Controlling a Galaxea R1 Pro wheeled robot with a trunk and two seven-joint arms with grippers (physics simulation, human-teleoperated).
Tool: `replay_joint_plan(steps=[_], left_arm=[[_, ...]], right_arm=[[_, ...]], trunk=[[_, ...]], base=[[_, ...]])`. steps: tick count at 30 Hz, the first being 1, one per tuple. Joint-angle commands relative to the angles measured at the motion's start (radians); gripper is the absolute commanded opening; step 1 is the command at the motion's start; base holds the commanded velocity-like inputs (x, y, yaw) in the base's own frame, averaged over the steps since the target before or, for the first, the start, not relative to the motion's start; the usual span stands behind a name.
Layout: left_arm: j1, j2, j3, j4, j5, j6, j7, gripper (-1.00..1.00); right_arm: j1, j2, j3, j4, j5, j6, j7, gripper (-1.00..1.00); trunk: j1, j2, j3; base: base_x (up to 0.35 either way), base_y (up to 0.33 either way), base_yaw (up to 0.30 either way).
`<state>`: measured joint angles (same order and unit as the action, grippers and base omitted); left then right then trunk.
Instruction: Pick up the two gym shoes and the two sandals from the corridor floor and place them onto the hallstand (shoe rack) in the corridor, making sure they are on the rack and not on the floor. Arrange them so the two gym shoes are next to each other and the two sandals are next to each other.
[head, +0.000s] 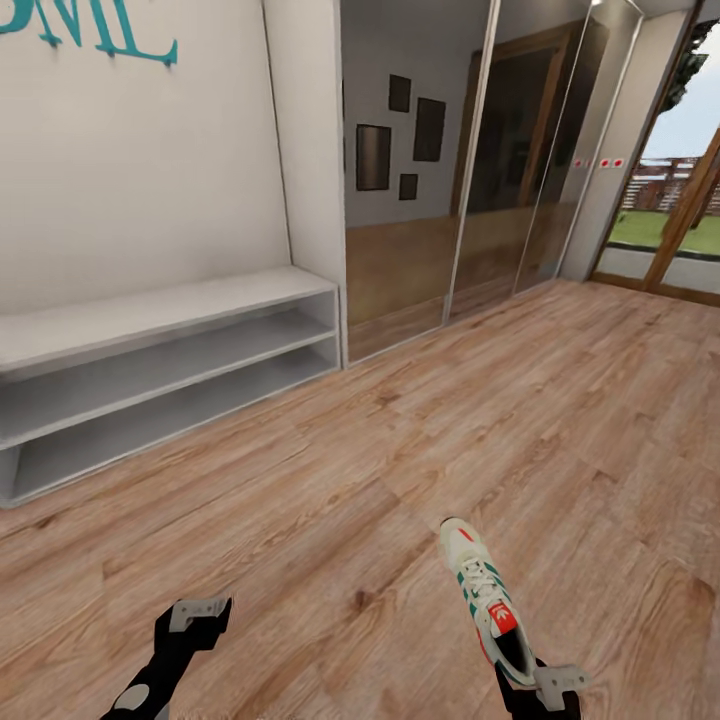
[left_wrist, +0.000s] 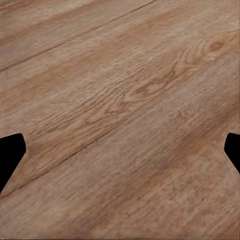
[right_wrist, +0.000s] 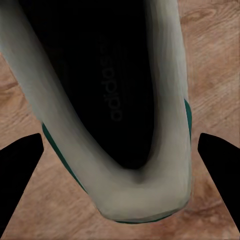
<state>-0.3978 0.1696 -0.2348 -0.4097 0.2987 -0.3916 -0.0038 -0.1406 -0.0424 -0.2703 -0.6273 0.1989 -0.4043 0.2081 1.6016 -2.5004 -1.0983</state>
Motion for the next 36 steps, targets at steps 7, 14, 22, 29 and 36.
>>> replay_joint_plan(steps=[7, 14, 22, 29, 36], left_arm=[[-0.001, -0.005, -0.008, -0.002, 0.010, -0.005, -0.004, 1.00], [-0.001, -0.008, -0.008, 0.003, 0.009, -0.006, -0.007, 1.00], [-0.001, -0.009, -0.008, 0.003, 0.010, -0.006, -0.007, 1.00], [-0.001, -0.009, -0.008, 0.003, 0.010, -0.006, -0.006, 1.00], [-0.001, -0.009, -0.006, 0.003, 0.010, -0.006, -0.005, 1.00]], right_arm=[[-0.001, 0.001, -0.007, -0.001, 0.007, -0.004, 0.008, -1.00], [-0.001, 0.001, -0.007, -0.002, 0.007, -0.004, 0.008, -1.00], [-0.001, 0.001, -0.007, -0.002, 0.007, -0.004, 0.008, -1.00], [-0.001, 0.001, -0.007, -0.002, 0.007, -0.004, 0.008, -1.00], [-0.001, 0.002, -0.007, -0.002, 0.007, -0.004, 0.007, -1.00]], trunk=[[0.000, 0.000, -0.001], [0.000, 0.000, -0.001], [0.000, 0.000, -0.001], [0.000, 0.000, -0.001], [0.000, 0.000, -0.001]], base=[[0.000, 0.000, 0.278], [0.000, 0.000, 0.278], [0.000, 0.000, 0.278], [0.000, 0.000, 0.278], [0.000, 0.000, 0.279]])
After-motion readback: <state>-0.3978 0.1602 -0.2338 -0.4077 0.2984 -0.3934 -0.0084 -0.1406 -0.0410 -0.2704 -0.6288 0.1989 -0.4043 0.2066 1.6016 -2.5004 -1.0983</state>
